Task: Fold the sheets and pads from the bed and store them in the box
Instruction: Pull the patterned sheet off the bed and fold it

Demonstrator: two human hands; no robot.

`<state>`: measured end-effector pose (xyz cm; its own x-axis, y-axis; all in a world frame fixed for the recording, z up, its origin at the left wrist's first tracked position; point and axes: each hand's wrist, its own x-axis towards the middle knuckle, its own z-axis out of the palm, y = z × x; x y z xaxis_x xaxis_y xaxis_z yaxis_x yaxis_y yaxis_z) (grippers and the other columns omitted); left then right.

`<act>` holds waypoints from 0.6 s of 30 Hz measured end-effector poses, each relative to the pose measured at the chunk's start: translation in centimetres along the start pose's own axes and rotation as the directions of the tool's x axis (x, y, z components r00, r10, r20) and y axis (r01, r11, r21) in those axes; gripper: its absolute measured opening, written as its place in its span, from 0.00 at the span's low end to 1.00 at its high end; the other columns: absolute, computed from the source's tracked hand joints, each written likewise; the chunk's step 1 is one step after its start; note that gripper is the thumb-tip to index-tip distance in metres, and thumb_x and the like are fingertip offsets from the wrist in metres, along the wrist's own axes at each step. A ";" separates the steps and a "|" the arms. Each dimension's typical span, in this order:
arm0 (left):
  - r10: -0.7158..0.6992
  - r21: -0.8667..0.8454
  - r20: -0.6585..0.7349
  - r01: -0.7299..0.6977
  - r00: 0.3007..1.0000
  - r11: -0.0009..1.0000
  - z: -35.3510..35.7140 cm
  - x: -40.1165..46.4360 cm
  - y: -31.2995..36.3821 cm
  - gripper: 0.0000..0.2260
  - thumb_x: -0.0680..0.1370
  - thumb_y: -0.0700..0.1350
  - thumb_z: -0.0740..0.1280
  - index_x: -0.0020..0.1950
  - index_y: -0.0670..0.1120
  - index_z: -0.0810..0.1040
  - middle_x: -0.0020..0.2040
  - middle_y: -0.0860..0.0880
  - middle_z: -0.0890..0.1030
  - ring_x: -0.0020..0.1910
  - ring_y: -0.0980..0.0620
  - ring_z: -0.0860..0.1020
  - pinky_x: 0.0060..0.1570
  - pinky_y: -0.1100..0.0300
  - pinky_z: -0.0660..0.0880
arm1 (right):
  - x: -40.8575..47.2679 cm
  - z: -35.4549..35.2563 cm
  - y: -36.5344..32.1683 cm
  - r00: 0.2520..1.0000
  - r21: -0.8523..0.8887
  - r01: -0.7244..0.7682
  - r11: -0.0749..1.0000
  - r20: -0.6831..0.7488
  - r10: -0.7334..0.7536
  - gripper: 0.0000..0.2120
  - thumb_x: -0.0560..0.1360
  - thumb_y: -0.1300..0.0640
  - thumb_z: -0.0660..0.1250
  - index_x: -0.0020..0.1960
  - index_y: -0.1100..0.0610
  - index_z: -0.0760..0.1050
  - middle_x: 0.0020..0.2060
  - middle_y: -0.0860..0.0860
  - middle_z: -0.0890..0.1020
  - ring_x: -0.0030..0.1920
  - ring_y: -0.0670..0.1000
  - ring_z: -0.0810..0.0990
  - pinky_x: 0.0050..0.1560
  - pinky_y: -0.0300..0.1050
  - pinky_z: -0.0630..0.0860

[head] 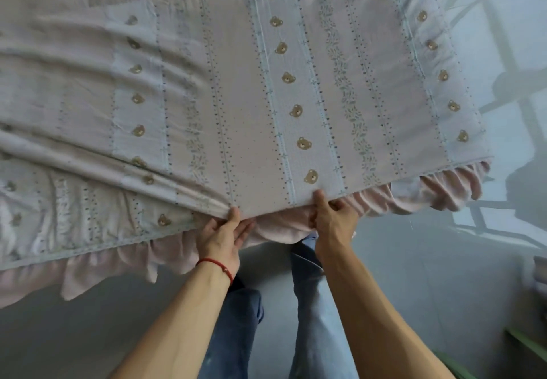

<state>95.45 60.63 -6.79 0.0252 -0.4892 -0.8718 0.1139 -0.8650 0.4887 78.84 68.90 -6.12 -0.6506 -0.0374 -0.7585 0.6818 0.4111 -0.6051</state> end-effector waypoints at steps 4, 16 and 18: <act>-0.103 0.103 0.019 0.100 0.995 0.990 -0.1 1.5 0.3 0.06 0.80 0.39 0.70 0.56 0.40 0.79 0.45 0.39 0.87 0.41 0.45 0.87 0.43 0.53 0.85 | 0.7 0.4 0.8 0.999 -0.089 -0.027 0.996 -0.048 0.023 0.15 0.76 0.53 0.75 0.37 0.62 0.77 0.32 0.58 0.83 0.31 0.56 0.80 0.38 0.50 0.84; 0.170 0.167 -0.317 -0.122 0.933 0.978 -6.1 6.0 10.5 0.16 0.73 0.55 0.77 0.45 0.42 0.84 0.40 0.43 0.87 0.36 0.47 0.86 0.35 0.54 0.83 | -6.0 13.3 2.4 0.458 -0.463 0.876 0.137 0.707 -0.539 0.14 0.82 0.55 0.66 0.67 0.52 0.75 0.67 0.51 0.75 0.66 0.54 0.72 0.63 0.51 0.73; 0.138 0.101 -0.338 -0.110 0.931 0.989 -7.9 8.3 13.5 0.20 0.71 0.58 0.76 0.51 0.43 0.83 0.46 0.41 0.87 0.42 0.46 0.87 0.39 0.51 0.83 | -5.6 16.2 3.5 0.459 -0.496 0.867 0.052 0.752 -0.474 0.22 0.83 0.58 0.63 0.76 0.53 0.68 0.76 0.53 0.67 0.77 0.57 0.64 0.76 0.55 0.65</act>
<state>105.03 45.79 -7.72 0.3752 -0.5374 -0.7553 0.0094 -0.8126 0.5828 90.27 55.80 -7.95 -0.3699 -0.8967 -0.2432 -0.6940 0.4407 -0.5693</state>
